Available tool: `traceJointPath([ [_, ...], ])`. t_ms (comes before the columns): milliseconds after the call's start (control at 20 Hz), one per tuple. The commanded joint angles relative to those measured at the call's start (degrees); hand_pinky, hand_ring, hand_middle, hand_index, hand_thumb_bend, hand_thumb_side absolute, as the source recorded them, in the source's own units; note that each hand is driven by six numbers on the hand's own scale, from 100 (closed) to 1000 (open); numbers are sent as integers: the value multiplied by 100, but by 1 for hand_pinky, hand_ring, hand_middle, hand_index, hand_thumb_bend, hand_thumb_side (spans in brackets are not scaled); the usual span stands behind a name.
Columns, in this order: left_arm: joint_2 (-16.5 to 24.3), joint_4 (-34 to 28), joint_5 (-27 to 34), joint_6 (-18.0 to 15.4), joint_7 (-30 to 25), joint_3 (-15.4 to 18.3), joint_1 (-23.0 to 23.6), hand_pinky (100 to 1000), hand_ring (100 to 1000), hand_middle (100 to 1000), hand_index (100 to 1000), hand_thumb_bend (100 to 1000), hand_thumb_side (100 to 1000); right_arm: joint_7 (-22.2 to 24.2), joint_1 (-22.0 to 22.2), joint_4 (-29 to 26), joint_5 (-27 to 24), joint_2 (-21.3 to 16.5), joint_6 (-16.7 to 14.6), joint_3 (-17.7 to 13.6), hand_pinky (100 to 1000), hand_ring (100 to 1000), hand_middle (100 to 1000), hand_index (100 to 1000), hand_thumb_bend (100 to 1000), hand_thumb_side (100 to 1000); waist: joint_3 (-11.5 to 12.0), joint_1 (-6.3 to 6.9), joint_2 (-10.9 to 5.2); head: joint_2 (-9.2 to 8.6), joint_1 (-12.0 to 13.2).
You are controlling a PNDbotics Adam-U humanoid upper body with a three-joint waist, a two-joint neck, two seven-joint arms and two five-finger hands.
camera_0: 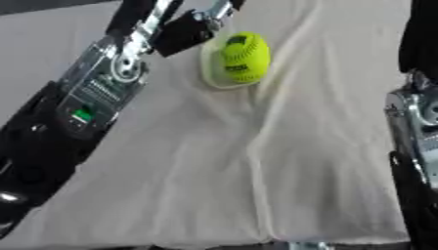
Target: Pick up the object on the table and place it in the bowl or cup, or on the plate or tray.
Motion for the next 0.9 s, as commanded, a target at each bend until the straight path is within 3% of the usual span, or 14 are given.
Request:
traceJointPath([
  [50, 176, -674, 221, -18, 393, 343, 205, 894, 787, 1000, 916, 366, 987, 0, -62, -44, 29, -46, -17, -32, 519, 829, 814, 878, 100, 861, 55, -59, -102, -20, -67],
  [250, -119, -764, 6, -317, 815, 615, 547, 885, 782, 1000, 914, 374, 983, -5, -80, -41, 46, -52, -21, -40, 519, 829, 815, 879, 100, 865, 185, -131, -70, -20, -80],
  [550, -503, -769, -179, -606, 1144, 738, 981, 851, 760, 1000, 911, 360, 979, -4, -79, -33, 69, -65, -25, -39, 517, 831, 815, 880, 100, 863, 295, -171, -28, -20, -118],
  [900, -1386, -769, -148, -946, 1698, 876, 1338, 815, 736, 1000, 904, 376, 967, -24, -56, -26, 95, -47, -29, -61, 514, 832, 815, 882, 100, 855, 402, -211, 26, -20, -142],
])
